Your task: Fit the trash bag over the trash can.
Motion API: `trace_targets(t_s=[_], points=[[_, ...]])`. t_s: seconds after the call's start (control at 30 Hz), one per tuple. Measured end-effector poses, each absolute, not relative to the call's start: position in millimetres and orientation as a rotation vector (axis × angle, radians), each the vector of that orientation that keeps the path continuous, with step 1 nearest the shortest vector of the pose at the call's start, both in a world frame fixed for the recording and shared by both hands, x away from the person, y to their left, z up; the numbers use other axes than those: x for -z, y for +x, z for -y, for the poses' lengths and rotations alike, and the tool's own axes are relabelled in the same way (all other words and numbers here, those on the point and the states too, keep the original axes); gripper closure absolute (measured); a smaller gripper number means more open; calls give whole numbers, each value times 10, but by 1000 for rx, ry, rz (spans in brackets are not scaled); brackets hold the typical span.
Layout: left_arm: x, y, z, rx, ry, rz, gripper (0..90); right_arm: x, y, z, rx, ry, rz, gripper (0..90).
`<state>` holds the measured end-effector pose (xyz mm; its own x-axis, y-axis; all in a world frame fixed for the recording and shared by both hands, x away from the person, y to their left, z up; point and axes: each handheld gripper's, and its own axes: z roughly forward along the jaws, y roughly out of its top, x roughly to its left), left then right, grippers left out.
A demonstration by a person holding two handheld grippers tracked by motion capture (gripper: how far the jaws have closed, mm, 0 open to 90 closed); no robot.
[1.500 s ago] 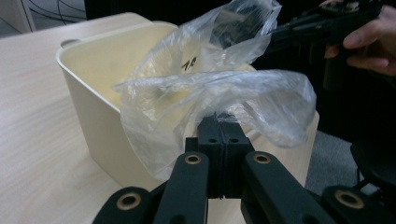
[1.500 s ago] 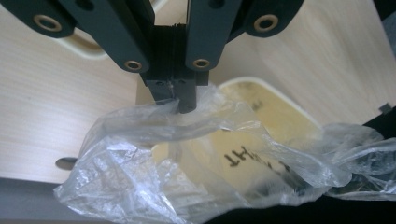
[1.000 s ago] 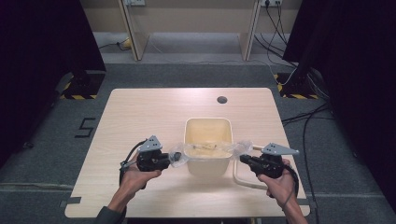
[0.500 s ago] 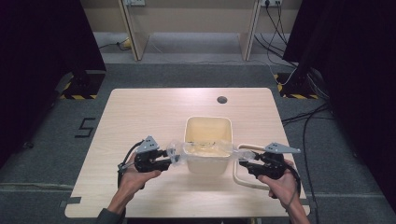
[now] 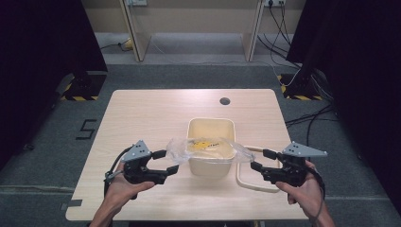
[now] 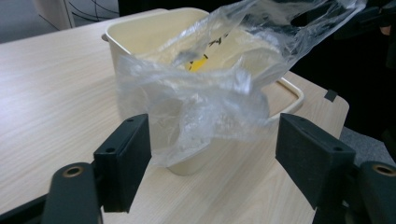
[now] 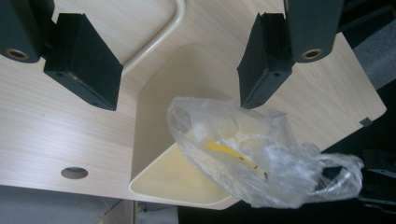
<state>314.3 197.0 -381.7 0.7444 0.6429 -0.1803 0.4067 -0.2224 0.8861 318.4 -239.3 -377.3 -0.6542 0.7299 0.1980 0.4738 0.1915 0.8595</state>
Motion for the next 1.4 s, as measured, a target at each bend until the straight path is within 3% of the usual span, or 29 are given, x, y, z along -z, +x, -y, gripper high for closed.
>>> trace_targets(t_s=[0.43,0.77,1.1,1.4], points=[[3502,3280,-1918,-304,1741,-840,225,3308,3194,2226,-1546,1085,-2145,248],[3559,3606,-1683,-331,1829,-923,254,3134,3518,1907,-1493,1028,-2189,263],[3586,3659,-1587,-348,1864,-933,276,2788,3502,1919,-1513,986,-2149,266],[3505,3720,-1544,-322,1867,-906,270,2944,3823,1611,-1401,984,-2266,335]])
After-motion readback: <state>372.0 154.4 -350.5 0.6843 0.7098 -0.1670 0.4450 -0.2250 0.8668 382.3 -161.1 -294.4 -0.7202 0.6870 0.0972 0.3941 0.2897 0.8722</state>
